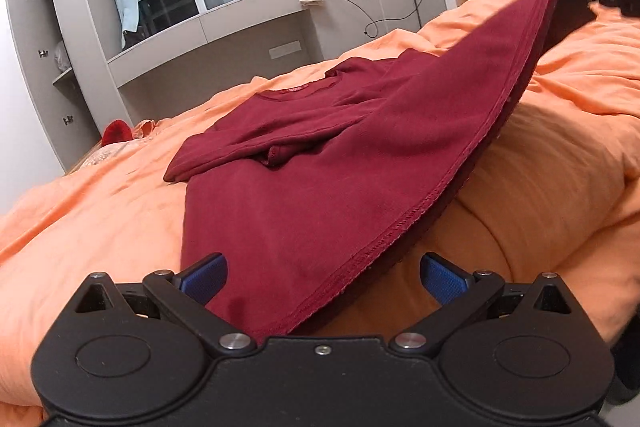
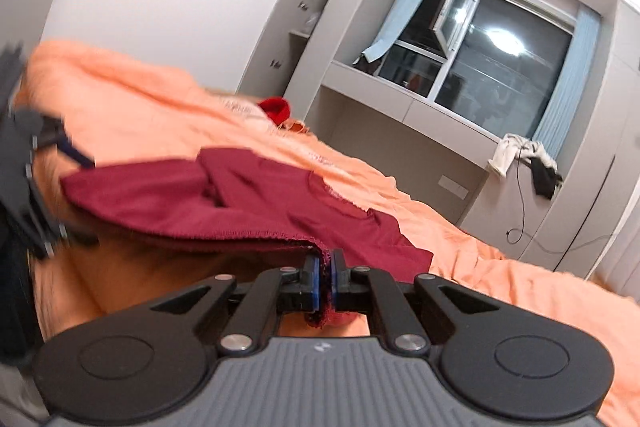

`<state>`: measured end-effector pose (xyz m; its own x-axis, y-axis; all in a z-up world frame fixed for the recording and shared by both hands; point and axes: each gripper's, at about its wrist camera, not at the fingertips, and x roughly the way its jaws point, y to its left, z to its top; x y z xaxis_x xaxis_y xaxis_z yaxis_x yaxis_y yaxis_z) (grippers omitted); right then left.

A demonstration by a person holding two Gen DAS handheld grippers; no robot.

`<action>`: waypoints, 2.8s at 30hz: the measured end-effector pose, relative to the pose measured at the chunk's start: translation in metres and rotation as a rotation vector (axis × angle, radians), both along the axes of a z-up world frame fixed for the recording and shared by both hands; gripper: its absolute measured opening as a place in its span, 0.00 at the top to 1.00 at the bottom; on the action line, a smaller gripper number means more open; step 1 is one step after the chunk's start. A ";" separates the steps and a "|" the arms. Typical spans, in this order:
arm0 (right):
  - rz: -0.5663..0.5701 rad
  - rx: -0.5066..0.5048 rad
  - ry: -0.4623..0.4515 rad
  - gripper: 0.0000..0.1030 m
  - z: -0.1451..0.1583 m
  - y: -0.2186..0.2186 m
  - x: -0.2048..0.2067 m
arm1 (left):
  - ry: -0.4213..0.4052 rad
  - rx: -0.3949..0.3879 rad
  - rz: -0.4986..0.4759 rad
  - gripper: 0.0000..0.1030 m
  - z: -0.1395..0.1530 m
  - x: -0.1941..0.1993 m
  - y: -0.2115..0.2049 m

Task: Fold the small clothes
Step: 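Grasp the sweater hem with both grippers and lift it toward the collar, then carry the held hem with both grippers over the body toward the collar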

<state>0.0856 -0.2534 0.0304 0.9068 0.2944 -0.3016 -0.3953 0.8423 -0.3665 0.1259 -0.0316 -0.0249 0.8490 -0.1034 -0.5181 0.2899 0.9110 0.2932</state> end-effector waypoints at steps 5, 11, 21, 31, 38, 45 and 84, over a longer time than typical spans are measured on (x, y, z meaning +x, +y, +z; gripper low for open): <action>-0.005 0.033 -0.019 0.95 0.012 -0.016 -0.006 | -0.022 0.021 0.059 0.16 0.000 0.009 0.000; -0.040 0.093 -0.037 0.95 0.011 -0.027 -0.018 | -0.012 0.102 0.121 0.72 0.002 0.000 0.011; -0.048 0.087 -0.059 0.95 0.001 -0.030 -0.030 | -0.125 0.132 0.174 0.95 0.014 -0.019 0.027; -0.078 0.104 -0.228 0.95 0.013 -0.034 -0.078 | -0.335 0.009 0.167 0.95 0.086 -0.072 0.032; -0.087 0.144 -0.297 0.95 0.036 -0.052 -0.149 | -0.444 -0.049 0.110 0.95 0.129 -0.144 0.024; -0.074 0.138 -0.353 0.95 0.054 -0.057 -0.211 | -0.467 -0.074 0.069 0.95 0.156 -0.187 0.017; -0.229 0.136 0.155 0.95 -0.039 -0.049 0.233 | -0.003 -0.014 0.229 0.93 0.037 0.241 0.035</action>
<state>0.3189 -0.3028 -0.0082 0.9007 0.1346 -0.4130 -0.2316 0.9532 -0.1944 0.3665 0.0034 0.0125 0.8528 0.0845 -0.5153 0.0746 0.9570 0.2805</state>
